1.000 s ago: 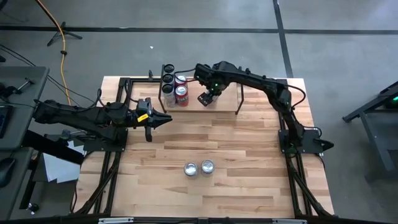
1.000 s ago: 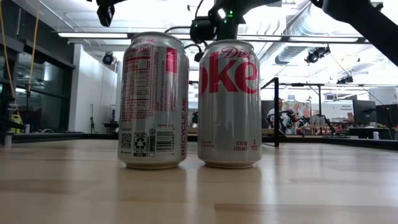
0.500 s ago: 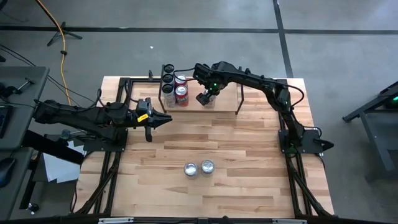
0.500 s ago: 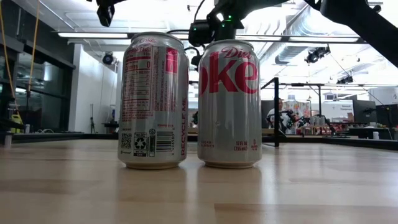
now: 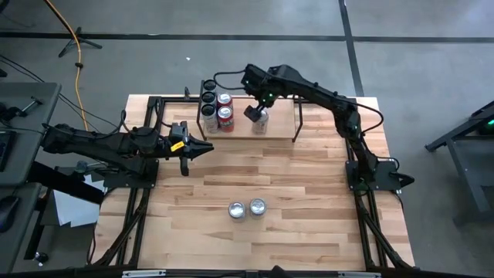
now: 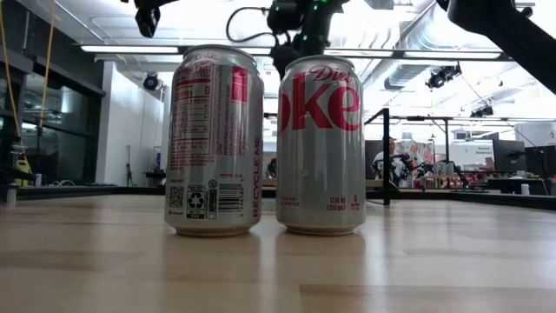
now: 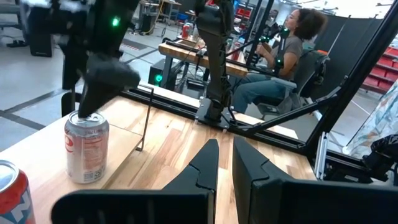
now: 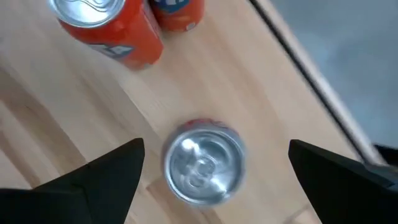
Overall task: Place canned beverage on shelf
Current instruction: Put the top right silver soda can on the shelf
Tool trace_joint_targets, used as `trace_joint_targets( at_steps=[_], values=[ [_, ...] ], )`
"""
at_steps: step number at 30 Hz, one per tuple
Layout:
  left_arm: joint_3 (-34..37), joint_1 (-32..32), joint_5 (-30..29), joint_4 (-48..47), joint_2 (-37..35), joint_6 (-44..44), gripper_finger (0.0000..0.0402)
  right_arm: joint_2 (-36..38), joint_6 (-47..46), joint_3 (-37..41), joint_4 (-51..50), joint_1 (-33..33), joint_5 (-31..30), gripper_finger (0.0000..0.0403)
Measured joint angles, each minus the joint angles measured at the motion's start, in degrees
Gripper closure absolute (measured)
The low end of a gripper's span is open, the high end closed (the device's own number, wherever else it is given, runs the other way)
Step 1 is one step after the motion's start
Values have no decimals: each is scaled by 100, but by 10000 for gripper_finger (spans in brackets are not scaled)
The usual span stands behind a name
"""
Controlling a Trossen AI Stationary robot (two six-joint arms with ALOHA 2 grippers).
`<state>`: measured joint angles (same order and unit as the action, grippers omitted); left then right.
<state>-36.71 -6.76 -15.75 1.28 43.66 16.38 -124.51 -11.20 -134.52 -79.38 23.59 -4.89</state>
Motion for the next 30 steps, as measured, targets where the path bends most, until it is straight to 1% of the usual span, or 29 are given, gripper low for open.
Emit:
trace_joint_targets(
  at_steps=[1, 3, 6, 8, 11, 14, 17, 19, 22, 30],
  values=[
    [0, -1, 1, -8, 0, 0, 398, 11, 97, -56, -47, -30, -99, 18],
    [0, 0, 2, -15, 0, 0, 398, 201, 228, 123, -22, -107, -321, 18],
    [0, -2, 4, -19, 0, -2, 398, 546, 268, 574, 2, -230, -604, 18],
    [0, -1, 4, -18, 0, 0, 398, 811, 265, 1023, 158, -299, -708, 18],
    [0, -2, 2, -20, -2, -4, 398, 1358, 237, 1966, 838, -418, -714, 18],
    [0, 0, -2, -22, -2, -4, 398, 2062, 2, 3188, 1884, -579, -711, 18],
    [0, -1, -2, -22, -1, -4, 398, 2631, -614, 4293, 2840, -749, -716, 18],
    [0, -1, -6, -20, -1, -4, 398, 2849, -1245, 4757, 3367, -889, -969, 18],
    [0, -1, -75, -20, 0, -2, 398, 2830, -2080, 5050, 3734, -1144, -1623, 18],
    [0, 0, -160, -14, -2, -2, 398, 2219, -3729, 4908, 3698, -1870, -3349, 18]
  ],
)
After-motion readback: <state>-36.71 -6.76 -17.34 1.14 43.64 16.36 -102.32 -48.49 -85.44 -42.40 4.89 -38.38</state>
